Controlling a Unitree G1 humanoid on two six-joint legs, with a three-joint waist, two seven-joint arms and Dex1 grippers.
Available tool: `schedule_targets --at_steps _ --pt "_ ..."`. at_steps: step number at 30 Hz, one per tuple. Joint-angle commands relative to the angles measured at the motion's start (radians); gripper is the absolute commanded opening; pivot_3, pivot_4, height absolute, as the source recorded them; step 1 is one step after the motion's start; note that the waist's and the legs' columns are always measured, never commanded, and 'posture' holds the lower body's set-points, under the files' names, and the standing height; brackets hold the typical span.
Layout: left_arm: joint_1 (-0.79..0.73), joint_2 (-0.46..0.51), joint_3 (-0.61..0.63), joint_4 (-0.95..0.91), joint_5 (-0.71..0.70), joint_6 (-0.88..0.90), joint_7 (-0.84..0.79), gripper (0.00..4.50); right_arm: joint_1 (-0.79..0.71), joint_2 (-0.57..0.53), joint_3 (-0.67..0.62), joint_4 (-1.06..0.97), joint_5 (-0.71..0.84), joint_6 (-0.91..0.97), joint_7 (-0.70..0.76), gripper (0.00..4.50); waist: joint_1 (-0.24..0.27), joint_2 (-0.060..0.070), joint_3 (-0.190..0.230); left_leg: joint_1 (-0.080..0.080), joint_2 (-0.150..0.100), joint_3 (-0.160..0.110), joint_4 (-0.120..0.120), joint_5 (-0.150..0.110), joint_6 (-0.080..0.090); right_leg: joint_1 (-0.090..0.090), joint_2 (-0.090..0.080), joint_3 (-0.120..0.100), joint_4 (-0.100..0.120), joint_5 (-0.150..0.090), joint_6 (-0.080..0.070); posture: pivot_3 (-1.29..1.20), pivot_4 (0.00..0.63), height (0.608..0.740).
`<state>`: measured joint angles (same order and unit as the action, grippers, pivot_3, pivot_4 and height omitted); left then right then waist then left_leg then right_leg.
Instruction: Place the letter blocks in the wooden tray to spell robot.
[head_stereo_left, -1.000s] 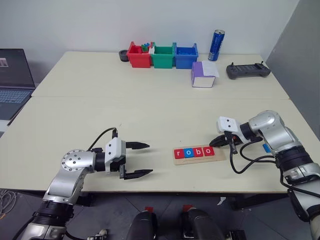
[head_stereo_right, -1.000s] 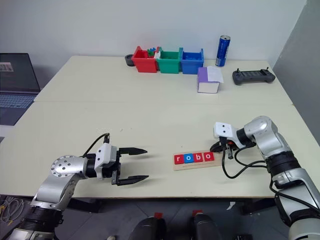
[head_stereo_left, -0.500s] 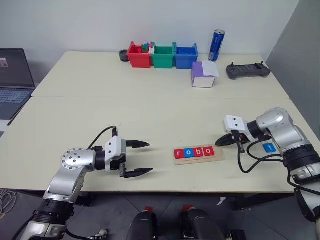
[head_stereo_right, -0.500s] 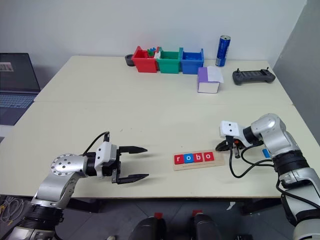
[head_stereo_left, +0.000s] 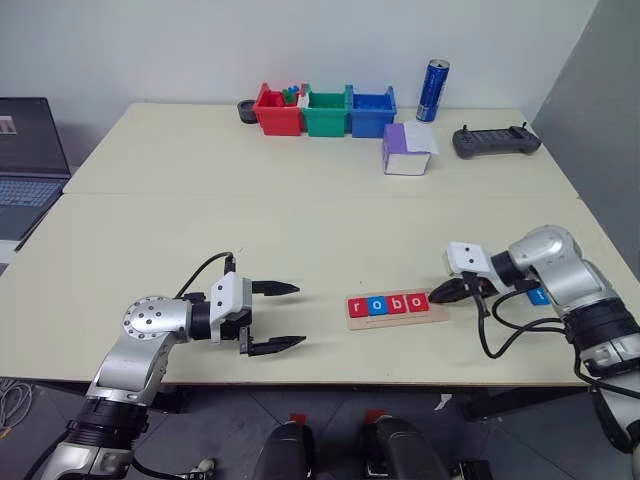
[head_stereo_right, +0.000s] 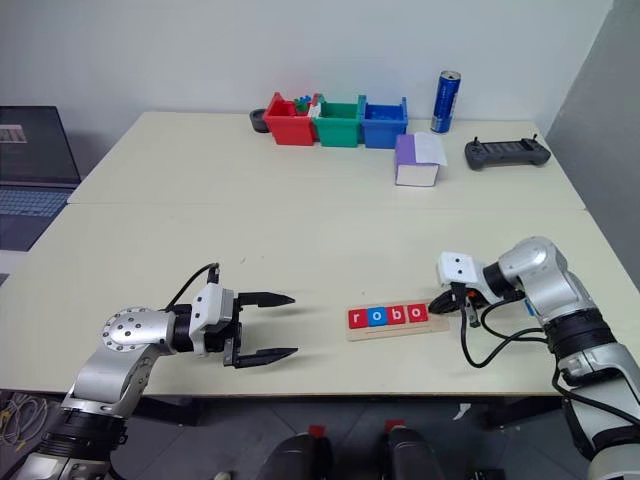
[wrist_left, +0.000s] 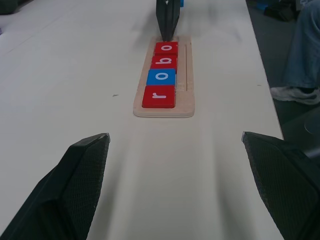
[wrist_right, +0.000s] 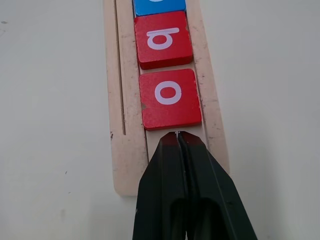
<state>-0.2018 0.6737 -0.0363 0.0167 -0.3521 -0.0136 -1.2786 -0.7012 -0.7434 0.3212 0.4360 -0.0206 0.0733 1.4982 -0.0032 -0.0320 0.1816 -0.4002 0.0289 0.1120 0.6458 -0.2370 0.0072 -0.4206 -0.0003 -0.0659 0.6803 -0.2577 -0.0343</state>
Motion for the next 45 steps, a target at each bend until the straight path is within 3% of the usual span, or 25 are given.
schedule_targets --at_steps 1,32,38,42,45 --pt "0.0 0.005 0.007 -0.017 -0.006 -0.014 -0.002 4.5 0.007 -0.001 0.002 -0.038 0.001 -0.001 0.008 0.06 0.0 0.0 0.0 0.0 0.0 0.0 0.0 0.0 0.0 0.0 0.0 0.0 0.0 0.0 0.0 0.0 0.15 0.74" --pt "0.003 0.007 0.007 -0.018 -0.006 -0.015 -0.004 4.5 0.0 0.004 -0.013 -0.108 0.017 0.107 -0.023 0.06 0.0 0.0 0.0 0.0 0.0 0.0 0.0 0.0 0.0 0.0 0.0 0.0 0.0 0.0 0.0 0.0 0.15 0.74" --pt "-0.002 0.008 0.007 -0.016 -0.005 -0.014 -0.005 4.5 0.011 -0.061 -0.147 -0.214 0.112 0.222 -0.062 0.06 0.001 0.0 0.0 0.0 0.0 0.0 0.0 0.0 0.0 0.0 0.0 0.0 0.0 0.0 0.0 0.0 0.15 0.74" --pt "-0.004 0.006 0.005 -0.011 -0.005 -0.018 -0.007 4.5 0.052 -0.065 -0.312 -0.309 0.201 0.434 -0.212 0.06 0.001 0.0 0.0 0.0 0.0 0.0 0.0 0.0 0.0 0.0 0.0 0.0 0.0 0.0 0.0 0.0 0.15 0.74" --pt "-0.006 0.007 0.007 -0.006 -0.007 -0.02 -0.011 4.5 0.127 -0.086 -0.463 -0.362 0.231 0.586 -0.362 0.64 0.002 0.0 0.0 0.0 0.0 0.0 0.0 0.0 0.0 0.0 0.0 0.0 0.0 0.0 0.0 0.0 0.15 0.74"
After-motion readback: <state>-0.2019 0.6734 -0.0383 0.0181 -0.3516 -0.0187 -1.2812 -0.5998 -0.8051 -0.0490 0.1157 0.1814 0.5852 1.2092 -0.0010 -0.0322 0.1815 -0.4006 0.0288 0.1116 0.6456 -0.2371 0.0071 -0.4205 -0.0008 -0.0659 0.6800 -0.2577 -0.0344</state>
